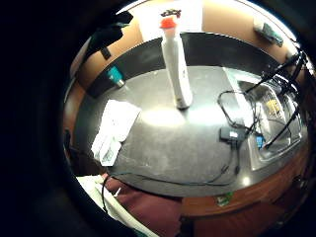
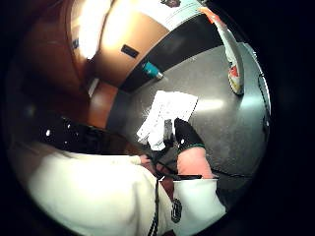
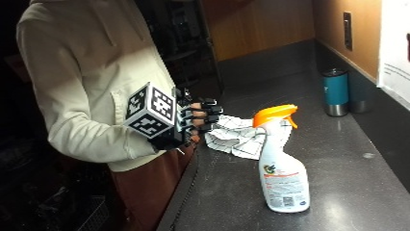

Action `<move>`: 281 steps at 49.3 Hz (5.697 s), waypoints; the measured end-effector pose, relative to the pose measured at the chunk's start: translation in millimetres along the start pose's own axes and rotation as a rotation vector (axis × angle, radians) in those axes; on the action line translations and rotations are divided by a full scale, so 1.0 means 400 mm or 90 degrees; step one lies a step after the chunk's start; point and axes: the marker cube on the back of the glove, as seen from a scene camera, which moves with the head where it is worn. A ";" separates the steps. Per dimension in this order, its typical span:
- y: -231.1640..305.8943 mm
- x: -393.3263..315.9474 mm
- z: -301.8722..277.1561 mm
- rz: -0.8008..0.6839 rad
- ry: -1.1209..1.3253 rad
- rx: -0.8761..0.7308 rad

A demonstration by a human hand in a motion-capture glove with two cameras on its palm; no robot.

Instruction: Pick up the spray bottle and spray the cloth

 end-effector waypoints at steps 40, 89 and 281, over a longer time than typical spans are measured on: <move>-0.230 0.186 0.148 0.196 -0.171 0.054; -0.425 0.224 0.229 0.348 -0.374 0.102; -0.285 -1.118 0.979 -0.132 -0.488 -0.318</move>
